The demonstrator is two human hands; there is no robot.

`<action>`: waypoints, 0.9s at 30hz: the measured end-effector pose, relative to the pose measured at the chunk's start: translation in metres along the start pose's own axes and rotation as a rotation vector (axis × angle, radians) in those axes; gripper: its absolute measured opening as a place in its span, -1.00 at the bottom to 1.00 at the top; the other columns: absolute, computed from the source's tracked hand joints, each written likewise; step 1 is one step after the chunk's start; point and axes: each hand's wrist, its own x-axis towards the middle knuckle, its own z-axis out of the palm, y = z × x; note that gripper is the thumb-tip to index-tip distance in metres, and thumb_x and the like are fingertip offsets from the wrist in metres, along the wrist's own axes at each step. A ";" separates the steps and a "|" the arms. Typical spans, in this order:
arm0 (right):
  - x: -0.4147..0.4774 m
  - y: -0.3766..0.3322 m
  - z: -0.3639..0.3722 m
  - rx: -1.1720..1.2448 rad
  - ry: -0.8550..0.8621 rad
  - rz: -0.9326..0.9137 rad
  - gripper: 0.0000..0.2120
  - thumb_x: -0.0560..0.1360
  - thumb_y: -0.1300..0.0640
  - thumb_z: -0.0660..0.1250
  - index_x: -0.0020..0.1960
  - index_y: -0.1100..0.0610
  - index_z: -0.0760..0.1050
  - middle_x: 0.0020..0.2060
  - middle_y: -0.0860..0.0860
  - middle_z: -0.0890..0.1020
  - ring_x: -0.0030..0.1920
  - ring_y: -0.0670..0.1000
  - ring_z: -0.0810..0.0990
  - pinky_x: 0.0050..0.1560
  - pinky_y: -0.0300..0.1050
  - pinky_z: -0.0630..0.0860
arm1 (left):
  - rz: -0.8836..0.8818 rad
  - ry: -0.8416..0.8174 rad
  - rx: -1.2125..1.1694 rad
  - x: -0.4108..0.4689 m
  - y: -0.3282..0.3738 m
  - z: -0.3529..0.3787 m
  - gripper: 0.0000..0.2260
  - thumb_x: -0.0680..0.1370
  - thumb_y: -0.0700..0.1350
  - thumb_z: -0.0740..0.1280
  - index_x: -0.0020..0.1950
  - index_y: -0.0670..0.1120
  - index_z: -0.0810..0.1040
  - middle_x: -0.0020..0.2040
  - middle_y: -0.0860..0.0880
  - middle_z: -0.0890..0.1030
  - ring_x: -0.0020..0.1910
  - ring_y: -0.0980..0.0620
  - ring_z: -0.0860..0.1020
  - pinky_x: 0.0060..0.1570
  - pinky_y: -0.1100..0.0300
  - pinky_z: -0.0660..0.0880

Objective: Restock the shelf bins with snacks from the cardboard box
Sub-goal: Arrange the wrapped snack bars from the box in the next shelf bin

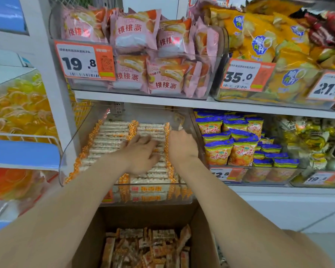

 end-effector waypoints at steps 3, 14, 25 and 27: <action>0.010 0.007 0.002 0.069 -0.207 -0.028 -0.64 0.63 0.37 0.23 0.42 0.28 0.43 0.33 0.30 0.50 0.33 0.30 0.56 0.25 0.09 0.54 | 0.004 -0.014 0.002 0.002 0.001 -0.002 -0.43 0.72 0.26 -0.02 0.71 0.14 0.00 0.72 0.02 -0.11 0.69 -0.16 -0.17 0.59 -0.29 -0.11; -0.099 0.031 -0.039 0.622 0.055 -0.241 -0.81 0.63 0.06 0.29 0.18 -0.02 0.64 -0.26 -0.08 0.70 -0.28 -0.08 0.66 -0.16 -0.19 0.61 | 0.155 0.426 -0.035 -0.078 0.026 -0.009 -0.86 0.60 0.02 0.29 0.13 0.06 0.56 -0.02 0.03 0.60 0.01 -0.06 0.59 0.01 -0.06 0.58; -0.193 0.034 0.069 0.387 -0.701 -0.424 -0.74 0.65 0.00 0.32 0.25 0.06 0.66 0.05 0.00 0.71 0.05 -0.01 0.67 0.09 -0.05 0.63 | 0.052 -0.471 0.065 -0.136 0.027 0.129 -0.85 0.63 0.06 0.32 0.03 0.02 0.61 -0.09 0.02 0.65 -0.10 -0.03 0.63 -0.06 -0.01 0.60; -0.195 0.030 0.094 0.311 -0.809 -0.415 -0.68 0.69 -0.01 0.29 0.35 0.10 0.62 0.17 0.04 0.68 0.17 0.05 0.62 0.12 -0.08 0.59 | -0.052 -0.511 0.058 -0.125 0.011 0.165 -0.77 0.64 0.08 0.32 0.19 0.00 0.61 0.06 -0.02 0.66 0.00 -0.06 0.64 0.06 -0.02 0.62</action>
